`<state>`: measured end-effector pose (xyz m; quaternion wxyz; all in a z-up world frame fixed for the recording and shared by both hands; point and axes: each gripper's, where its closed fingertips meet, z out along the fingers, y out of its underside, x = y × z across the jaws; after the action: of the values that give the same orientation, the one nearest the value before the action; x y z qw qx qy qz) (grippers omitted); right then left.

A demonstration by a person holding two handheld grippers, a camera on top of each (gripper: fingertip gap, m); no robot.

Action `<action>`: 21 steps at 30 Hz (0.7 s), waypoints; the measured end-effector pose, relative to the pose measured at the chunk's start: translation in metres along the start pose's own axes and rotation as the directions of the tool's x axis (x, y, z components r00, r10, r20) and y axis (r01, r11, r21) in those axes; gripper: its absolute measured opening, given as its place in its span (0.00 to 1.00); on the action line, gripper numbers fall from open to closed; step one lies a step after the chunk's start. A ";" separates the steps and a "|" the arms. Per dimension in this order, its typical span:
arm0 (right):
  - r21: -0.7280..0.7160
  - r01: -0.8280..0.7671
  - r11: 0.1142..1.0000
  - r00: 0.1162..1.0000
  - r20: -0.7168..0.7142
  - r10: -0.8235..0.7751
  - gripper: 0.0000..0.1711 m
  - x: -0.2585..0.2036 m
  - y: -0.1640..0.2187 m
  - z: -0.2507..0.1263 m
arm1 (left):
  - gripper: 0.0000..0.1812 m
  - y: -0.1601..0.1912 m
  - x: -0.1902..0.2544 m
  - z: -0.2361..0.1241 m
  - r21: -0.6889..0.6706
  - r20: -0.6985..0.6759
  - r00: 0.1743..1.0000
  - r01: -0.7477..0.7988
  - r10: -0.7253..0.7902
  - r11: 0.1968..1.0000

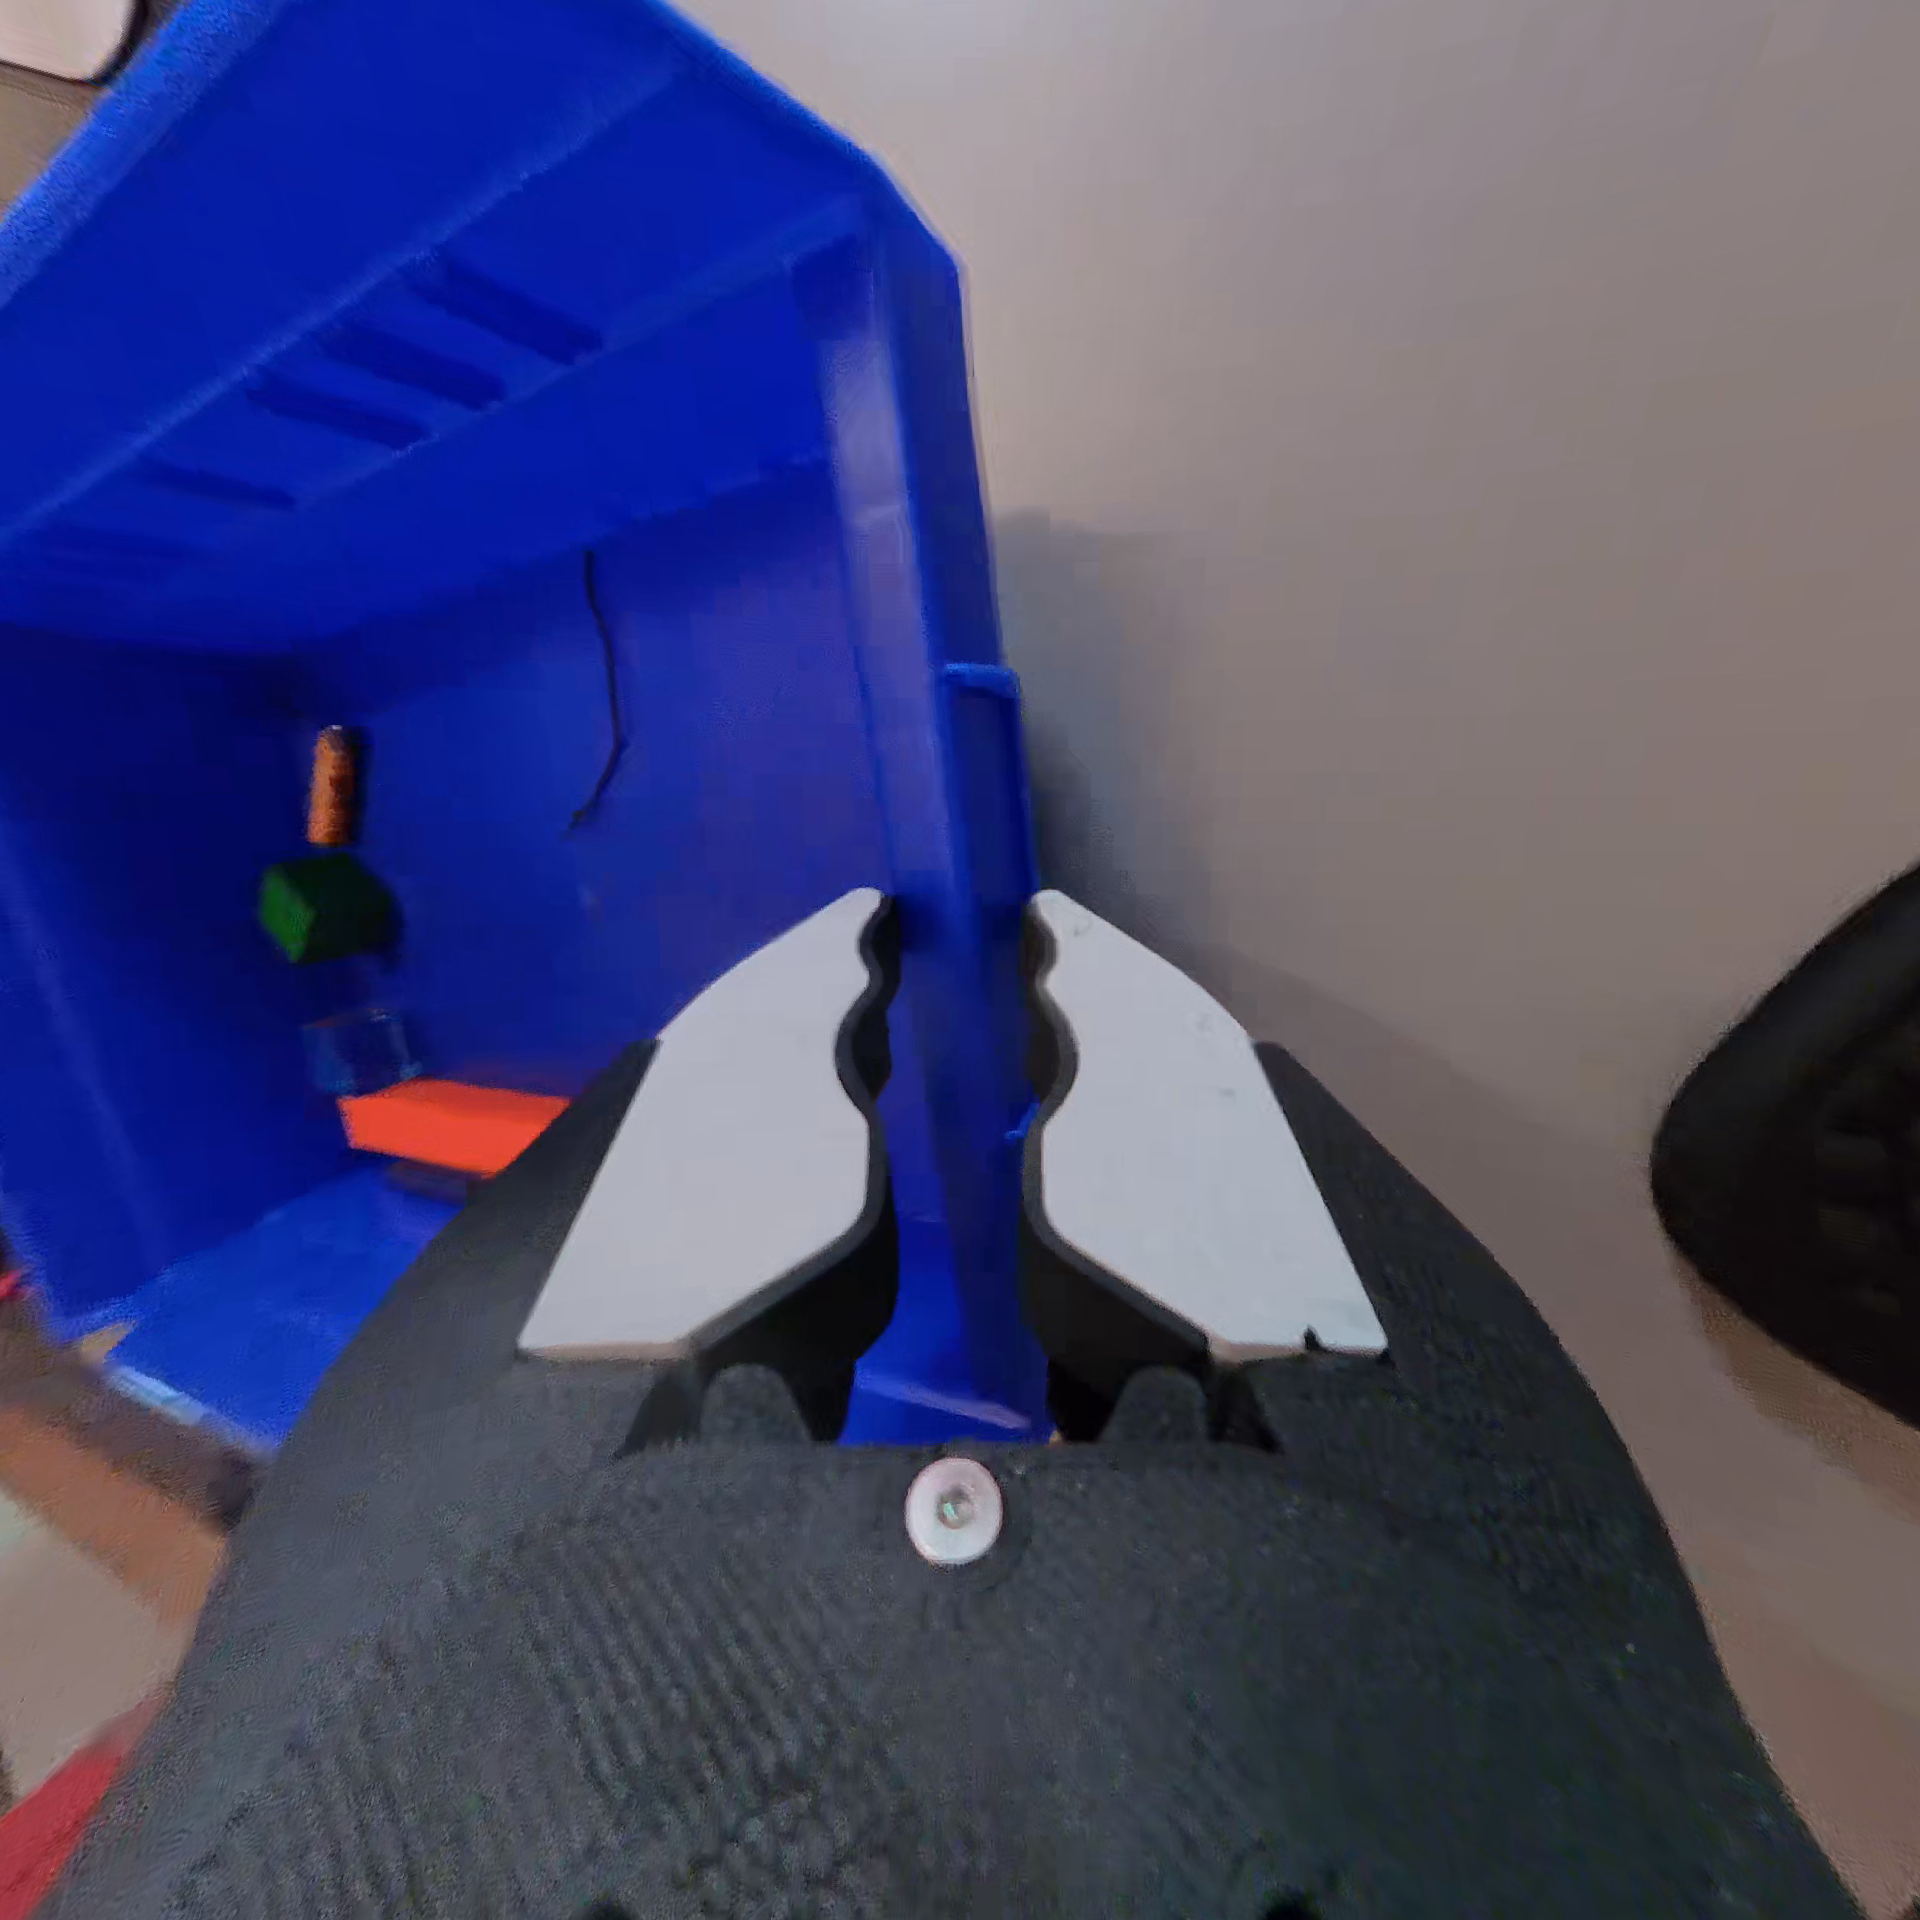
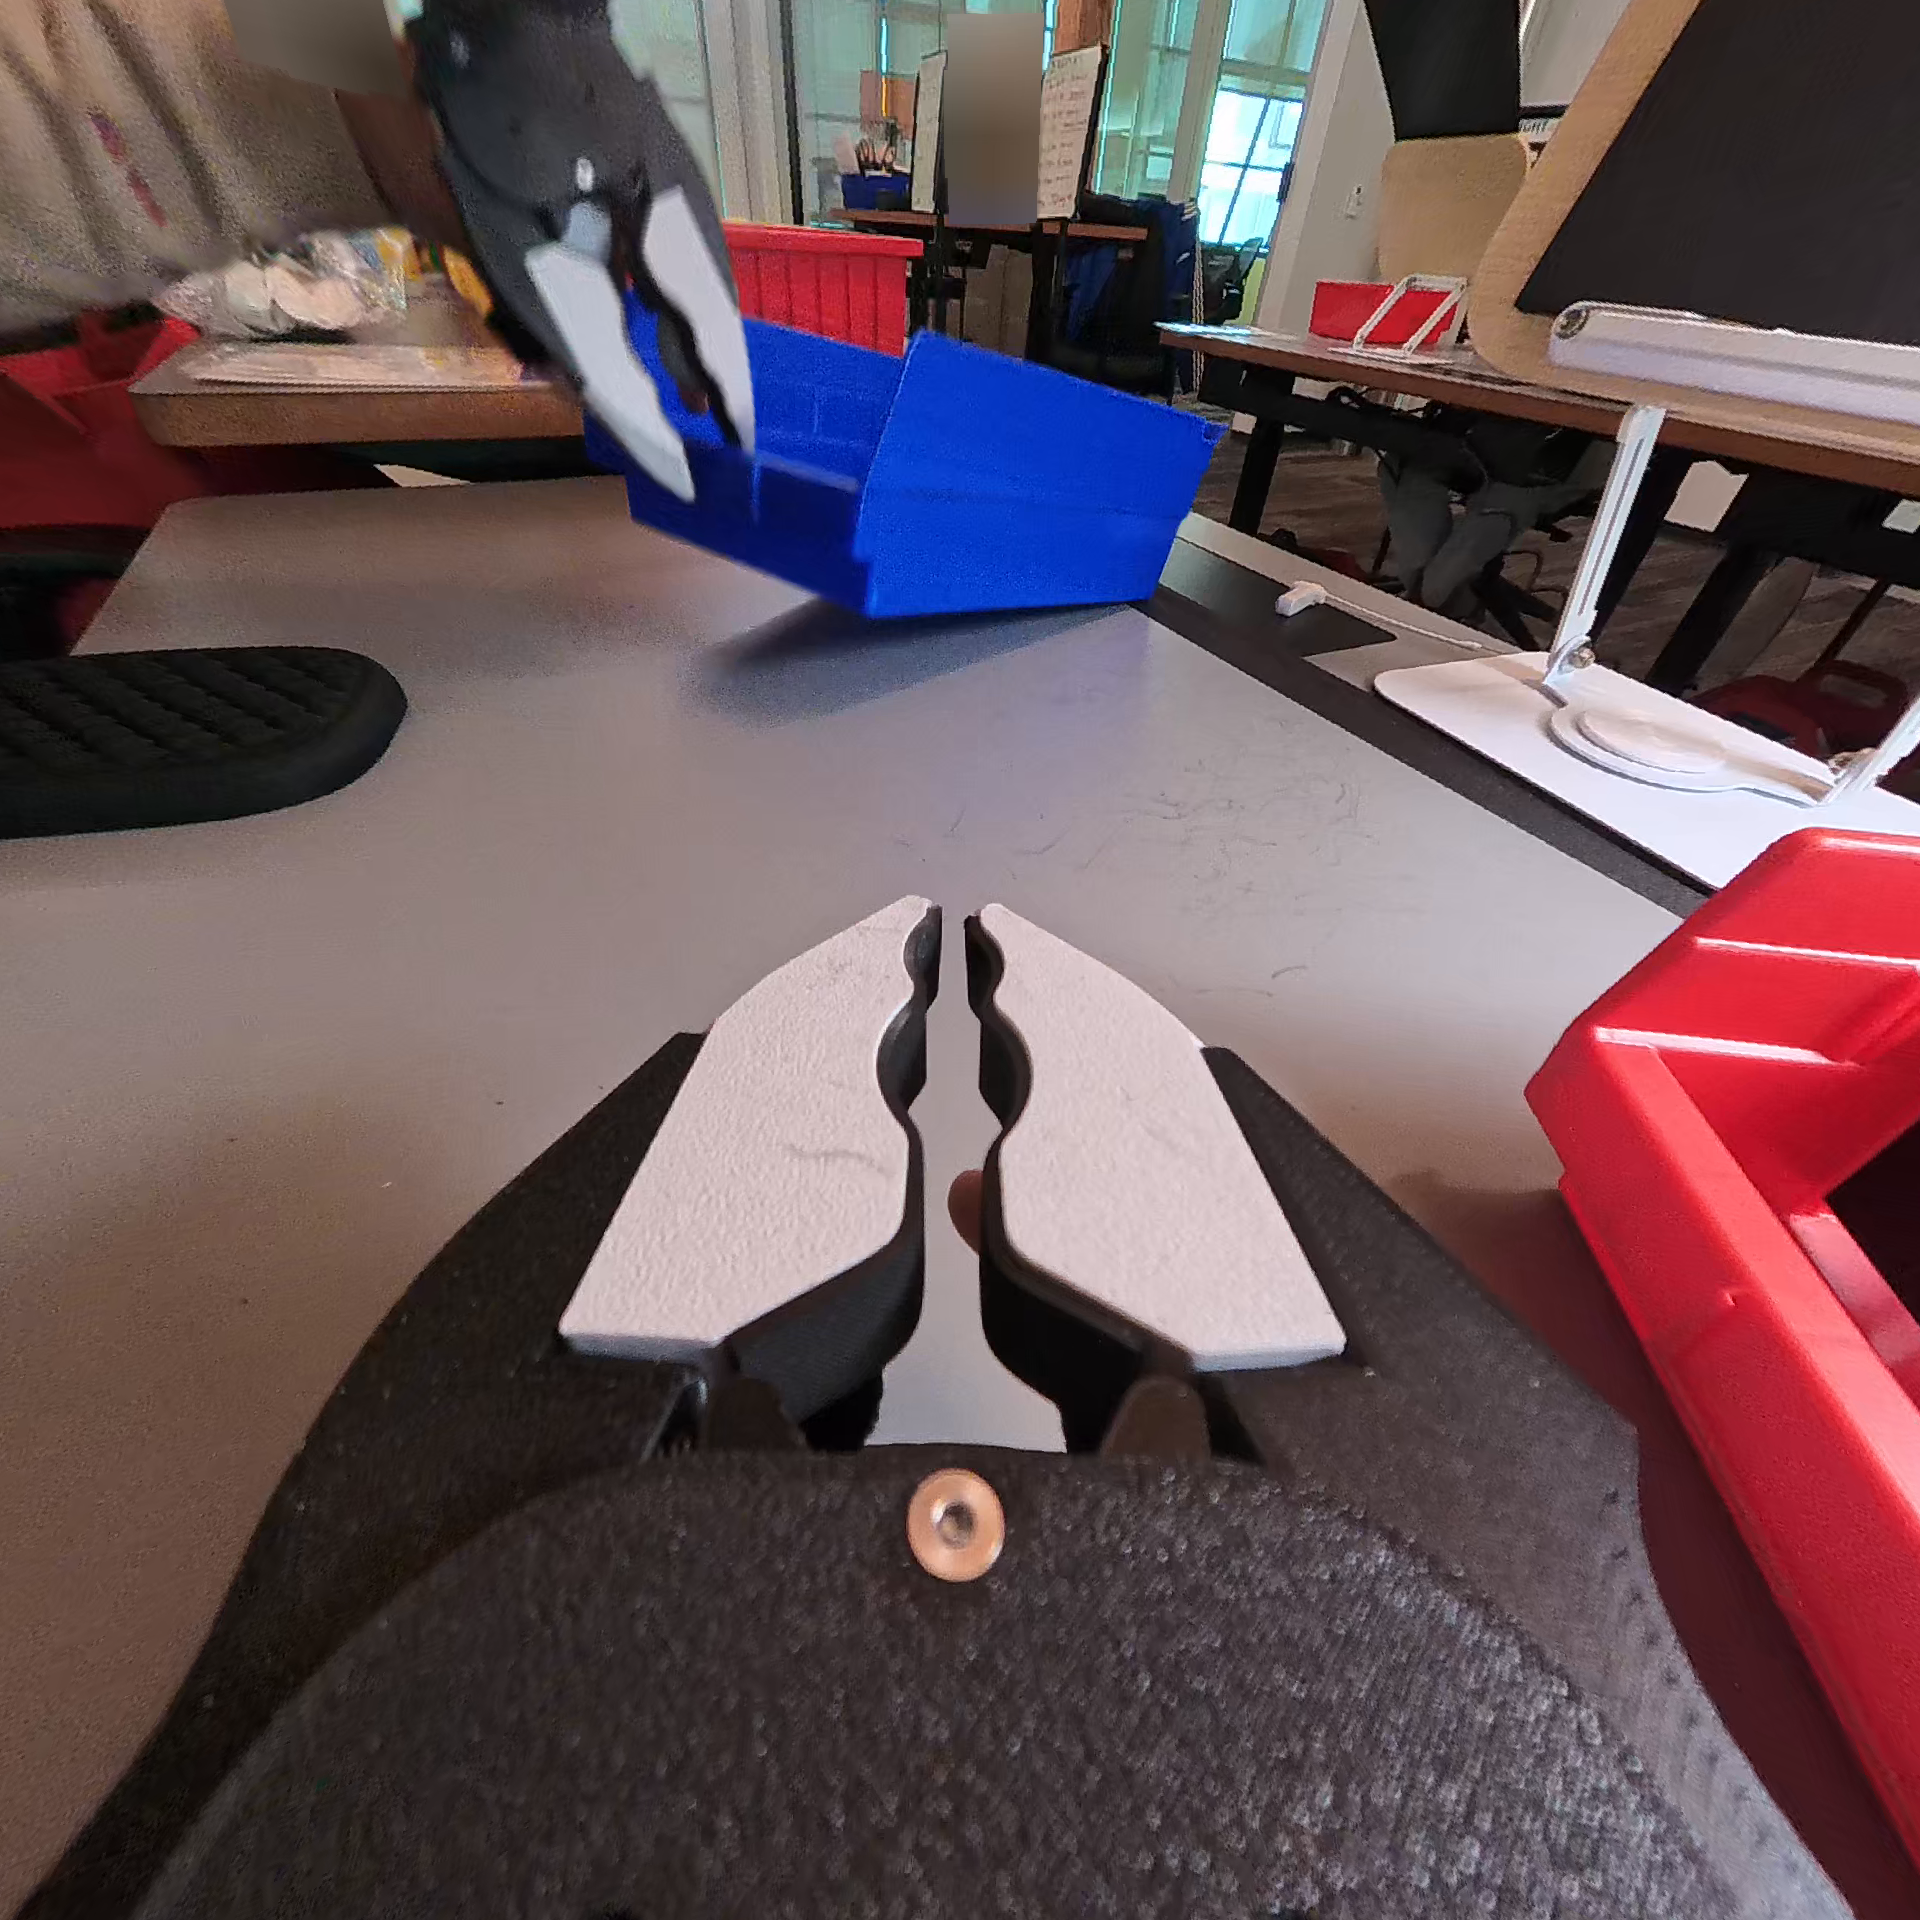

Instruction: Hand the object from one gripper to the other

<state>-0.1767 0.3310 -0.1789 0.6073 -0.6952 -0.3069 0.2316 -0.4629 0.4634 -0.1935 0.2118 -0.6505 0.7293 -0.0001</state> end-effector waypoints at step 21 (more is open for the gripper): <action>0.001 -0.025 1.000 0.999 -0.022 0.025 0.02 0.006 0.004 0.000 | 0.17 0.028 -0.072 0.073 -0.191 -0.073 0.994 0.061 -0.076 0.980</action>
<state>-0.1722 0.3349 -0.1827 0.6079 -0.7014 -0.2913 0.2315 -0.4623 0.5562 -0.2460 0.1197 -0.6919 0.7111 0.0357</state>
